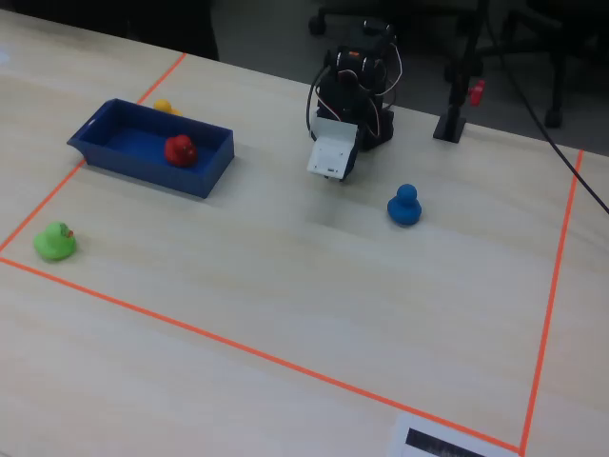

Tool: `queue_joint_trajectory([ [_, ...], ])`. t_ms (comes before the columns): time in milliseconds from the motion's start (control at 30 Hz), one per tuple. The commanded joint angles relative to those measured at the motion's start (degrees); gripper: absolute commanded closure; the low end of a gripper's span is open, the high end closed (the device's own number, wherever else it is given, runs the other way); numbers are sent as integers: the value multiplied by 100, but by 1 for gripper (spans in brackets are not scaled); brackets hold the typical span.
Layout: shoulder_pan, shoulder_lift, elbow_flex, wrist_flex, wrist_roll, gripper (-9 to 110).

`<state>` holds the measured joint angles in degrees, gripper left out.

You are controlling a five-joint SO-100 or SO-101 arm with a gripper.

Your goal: Grasp red duck and put it into box.

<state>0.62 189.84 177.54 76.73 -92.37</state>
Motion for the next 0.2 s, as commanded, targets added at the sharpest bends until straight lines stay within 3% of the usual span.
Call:
queue_joint_trajectory([
  [0,-35,-9,70,44,0,93],
  [167,-35,-9,70,44,0,93],
])
